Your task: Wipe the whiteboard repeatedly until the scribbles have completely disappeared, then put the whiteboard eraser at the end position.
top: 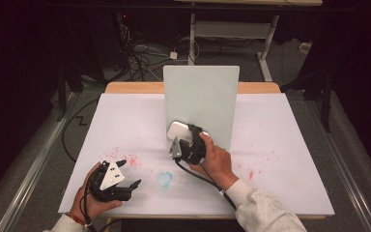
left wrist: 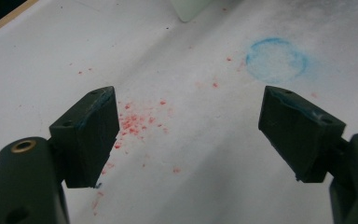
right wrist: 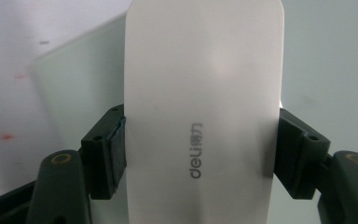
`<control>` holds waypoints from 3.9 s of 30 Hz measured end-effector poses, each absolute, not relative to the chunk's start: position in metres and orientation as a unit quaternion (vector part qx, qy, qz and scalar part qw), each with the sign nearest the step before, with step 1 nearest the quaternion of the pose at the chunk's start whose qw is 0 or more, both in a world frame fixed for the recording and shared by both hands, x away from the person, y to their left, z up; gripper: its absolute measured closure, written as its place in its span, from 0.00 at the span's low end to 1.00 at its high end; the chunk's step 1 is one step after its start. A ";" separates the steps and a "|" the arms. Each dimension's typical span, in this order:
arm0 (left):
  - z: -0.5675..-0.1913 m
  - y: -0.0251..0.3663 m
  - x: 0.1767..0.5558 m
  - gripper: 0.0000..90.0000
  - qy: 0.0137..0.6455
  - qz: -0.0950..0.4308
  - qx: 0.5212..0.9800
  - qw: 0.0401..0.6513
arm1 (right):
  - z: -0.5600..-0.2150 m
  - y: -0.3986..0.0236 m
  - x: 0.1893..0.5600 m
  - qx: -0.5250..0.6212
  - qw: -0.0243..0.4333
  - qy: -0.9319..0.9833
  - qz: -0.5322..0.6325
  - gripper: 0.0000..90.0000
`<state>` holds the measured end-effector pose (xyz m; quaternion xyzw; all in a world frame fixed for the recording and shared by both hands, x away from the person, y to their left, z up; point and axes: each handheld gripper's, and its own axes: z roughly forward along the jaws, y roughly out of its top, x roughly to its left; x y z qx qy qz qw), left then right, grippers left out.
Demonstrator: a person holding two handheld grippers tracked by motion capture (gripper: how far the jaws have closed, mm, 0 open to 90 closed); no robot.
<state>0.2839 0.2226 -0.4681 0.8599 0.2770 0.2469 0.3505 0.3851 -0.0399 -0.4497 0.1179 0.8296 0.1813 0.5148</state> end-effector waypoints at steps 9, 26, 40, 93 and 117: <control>-0.468 0.221 0.285 0.22 0.276 0.247 0.860 0.350 | -0.420 -0.078 0.396 0.178 0.512 0.813 0.210 0.34; -0.468 0.221 0.285 0.22 0.273 0.246 0.862 0.348 | -0.453 -0.081 0.383 0.153 0.509 0.828 0.178 0.34; -0.469 0.220 0.285 0.22 0.274 0.246 0.862 0.348 | -0.436 -0.109 0.388 0.188 0.505 0.819 0.195 0.34; -0.469 0.221 0.289 0.22 0.271 0.246 0.860 0.356 | -0.393 -0.182 0.369 0.248 0.439 0.801 0.323 0.34; -0.467 0.217 0.289 0.22 0.265 0.249 0.860 0.358 | -0.390 -0.197 0.349 0.223 0.365 0.831 0.356 0.34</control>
